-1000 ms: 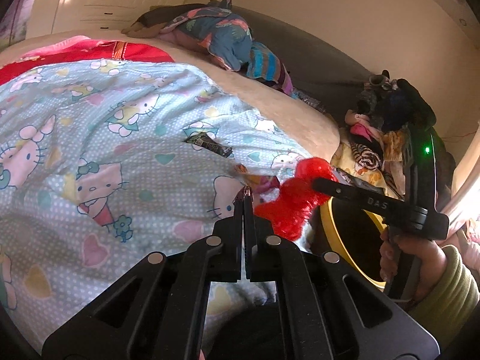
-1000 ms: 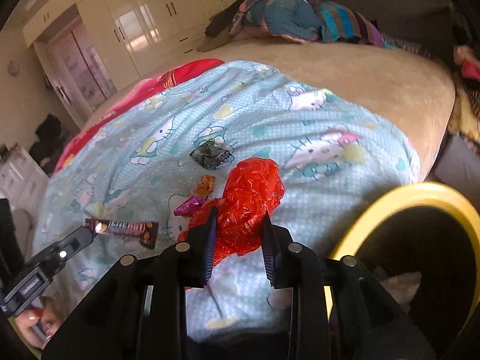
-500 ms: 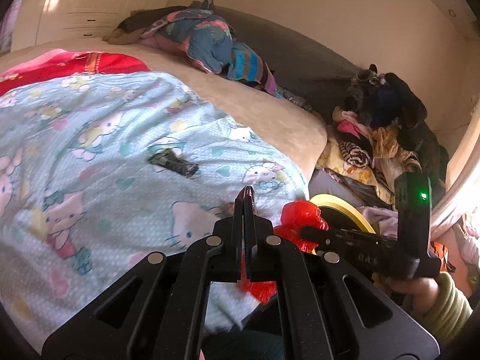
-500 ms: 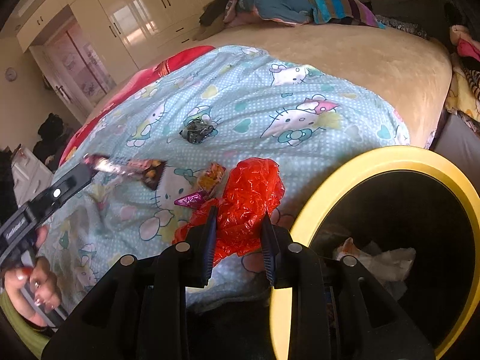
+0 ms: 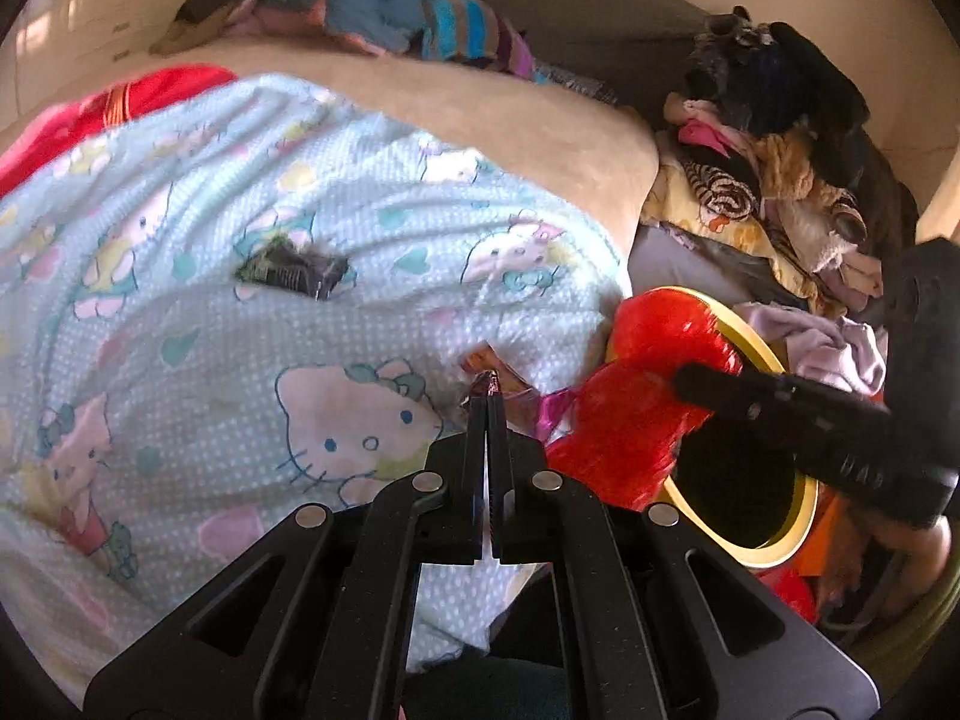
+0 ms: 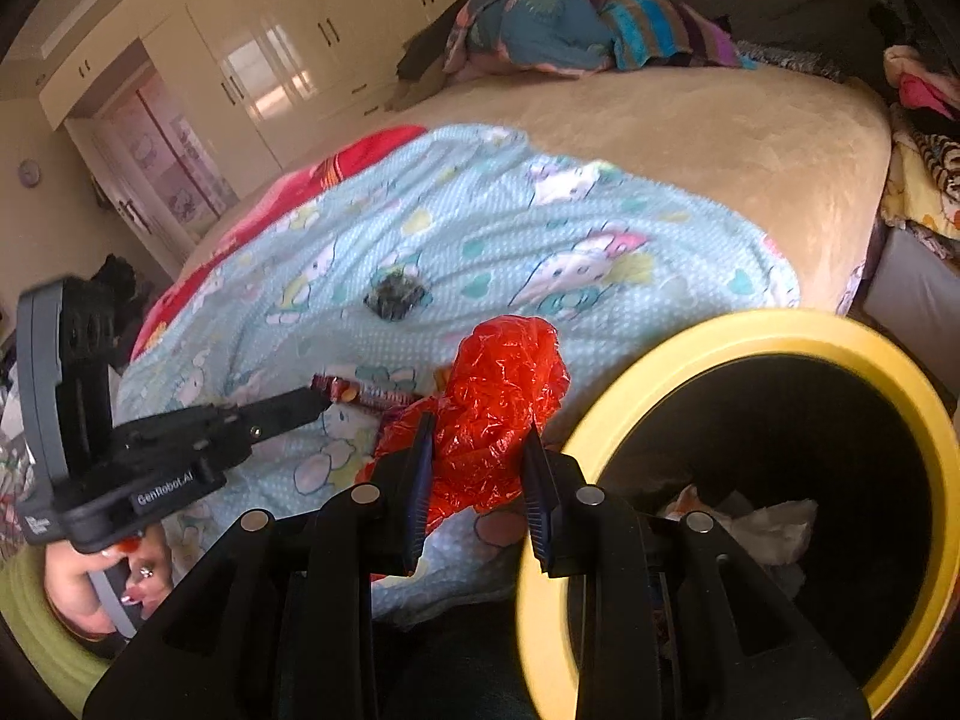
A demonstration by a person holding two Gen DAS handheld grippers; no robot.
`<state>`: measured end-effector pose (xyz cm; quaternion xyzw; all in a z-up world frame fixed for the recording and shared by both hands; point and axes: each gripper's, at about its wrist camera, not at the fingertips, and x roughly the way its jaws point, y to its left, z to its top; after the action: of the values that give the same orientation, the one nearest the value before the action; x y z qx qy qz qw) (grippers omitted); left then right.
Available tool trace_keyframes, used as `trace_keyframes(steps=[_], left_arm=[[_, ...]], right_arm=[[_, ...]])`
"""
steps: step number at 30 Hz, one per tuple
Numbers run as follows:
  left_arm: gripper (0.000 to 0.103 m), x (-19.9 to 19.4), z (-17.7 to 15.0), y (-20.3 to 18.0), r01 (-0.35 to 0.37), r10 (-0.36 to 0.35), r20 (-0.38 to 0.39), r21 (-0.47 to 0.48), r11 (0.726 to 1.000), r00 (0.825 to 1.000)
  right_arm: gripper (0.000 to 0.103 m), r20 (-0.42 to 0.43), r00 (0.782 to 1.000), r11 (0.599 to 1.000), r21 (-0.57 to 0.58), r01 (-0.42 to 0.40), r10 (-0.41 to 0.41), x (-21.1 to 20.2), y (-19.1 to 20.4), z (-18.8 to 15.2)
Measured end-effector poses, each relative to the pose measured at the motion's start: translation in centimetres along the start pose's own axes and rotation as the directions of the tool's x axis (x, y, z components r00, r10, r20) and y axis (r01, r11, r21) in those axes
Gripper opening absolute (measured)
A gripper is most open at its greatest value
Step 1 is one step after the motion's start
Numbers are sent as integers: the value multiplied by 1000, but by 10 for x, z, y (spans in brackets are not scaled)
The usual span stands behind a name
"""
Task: Collect trash
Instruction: 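Carry the chocolate bar and red wrapper over the yellow-rimmed bin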
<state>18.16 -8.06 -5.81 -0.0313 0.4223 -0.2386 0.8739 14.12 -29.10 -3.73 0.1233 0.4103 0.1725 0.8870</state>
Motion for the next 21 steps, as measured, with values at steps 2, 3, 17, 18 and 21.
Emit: trace_keyframes(steps=[2,3,17,18,21], left_arm=[[0,-6,1,-7,-10,10,30,29,1000,1000],[0,-9,2,-10,-16,15,42,41,999,999],[0,-4,13,-76,102,-112,97,102,990,989],[0,-3,12,-79,109,-119,98,103,989,988],[0,-3,10,-88,125,-137,100,113,986,986]], right_arm=[[26,21,1000,1000,16,3,-4,-9,-7,3],[26,30,1000,1000,27,5,-5,-13,-12,4],[26,40,998,995,90,48,-52,-36,-49,-7],[26,44,997,994,97,52,-57,-39,-54,-7],[26,64,995,989,130,64,-73,-50,-68,-8]])
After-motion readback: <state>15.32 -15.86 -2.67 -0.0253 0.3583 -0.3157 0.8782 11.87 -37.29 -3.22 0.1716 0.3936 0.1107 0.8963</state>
